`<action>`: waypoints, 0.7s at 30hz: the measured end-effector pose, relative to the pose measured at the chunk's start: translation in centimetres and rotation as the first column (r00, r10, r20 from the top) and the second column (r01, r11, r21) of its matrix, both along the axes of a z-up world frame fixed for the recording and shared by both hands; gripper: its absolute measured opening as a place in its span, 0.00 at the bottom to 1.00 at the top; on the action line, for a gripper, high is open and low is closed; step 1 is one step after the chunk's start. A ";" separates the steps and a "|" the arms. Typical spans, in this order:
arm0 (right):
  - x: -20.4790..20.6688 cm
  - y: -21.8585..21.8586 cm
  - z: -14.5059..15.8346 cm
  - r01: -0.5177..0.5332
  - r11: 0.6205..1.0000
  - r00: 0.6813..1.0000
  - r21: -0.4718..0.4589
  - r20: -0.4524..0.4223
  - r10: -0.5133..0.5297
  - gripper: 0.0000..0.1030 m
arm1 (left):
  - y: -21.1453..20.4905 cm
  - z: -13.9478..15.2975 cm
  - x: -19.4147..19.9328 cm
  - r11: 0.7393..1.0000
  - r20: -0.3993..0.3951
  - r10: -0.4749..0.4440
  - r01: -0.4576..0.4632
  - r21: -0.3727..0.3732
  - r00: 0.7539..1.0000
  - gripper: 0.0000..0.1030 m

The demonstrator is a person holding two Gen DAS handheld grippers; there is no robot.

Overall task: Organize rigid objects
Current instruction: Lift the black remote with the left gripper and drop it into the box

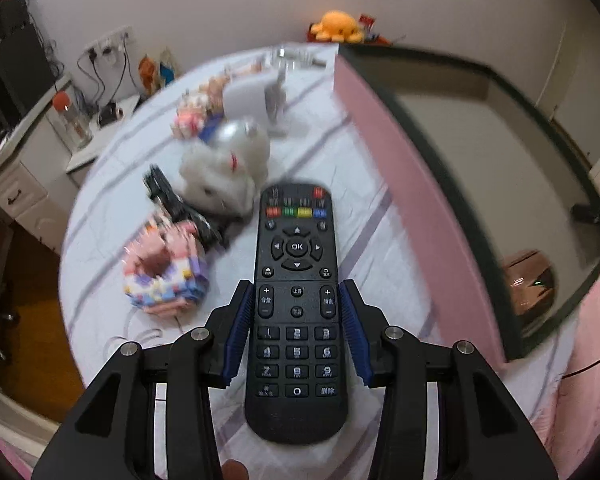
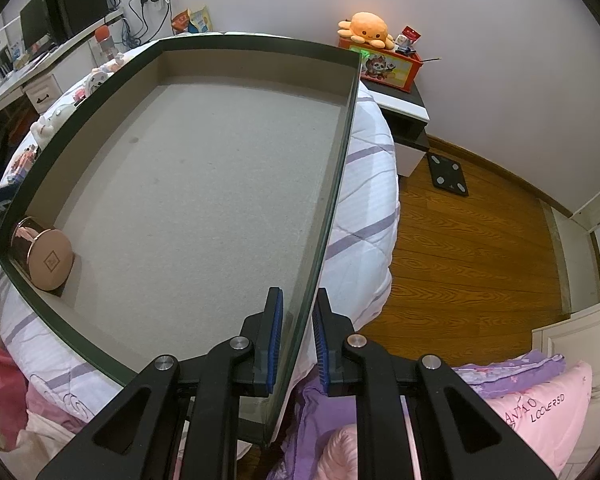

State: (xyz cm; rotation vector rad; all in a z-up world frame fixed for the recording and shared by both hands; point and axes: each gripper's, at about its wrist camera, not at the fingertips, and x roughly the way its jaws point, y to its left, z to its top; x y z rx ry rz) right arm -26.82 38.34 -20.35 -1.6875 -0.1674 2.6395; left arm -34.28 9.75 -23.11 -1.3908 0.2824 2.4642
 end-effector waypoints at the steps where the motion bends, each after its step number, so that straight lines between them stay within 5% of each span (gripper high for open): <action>1: 0.0 0.0 0.0 0.000 1.000 1.000 -0.002 -0.001 0.000 0.14 | 0.1 -0.3 -0.2 1.000 -0.001 0.003 -0.003 0.000 1.000 0.43; 6: 0.0 0.0 -0.1 -0.002 1.000 1.000 0.001 0.002 0.002 0.14 | 0.6 -0.5 -1.7 1.000 -0.001 0.011 -0.011 0.007 1.000 0.48; 13: 0.0 0.3 -0.1 -0.005 1.000 1.000 -0.006 0.005 0.005 0.14 | 0.2 0.3 -1.1 0.999 -0.039 0.028 -0.027 0.046 0.999 0.43; 21: -0.2 0.4 -0.1 -0.008 1.000 1.000 -0.008 0.005 0.008 0.14 | 0.7 5.2 0.5 0.996 -0.128 -0.002 0.014 0.093 0.992 0.43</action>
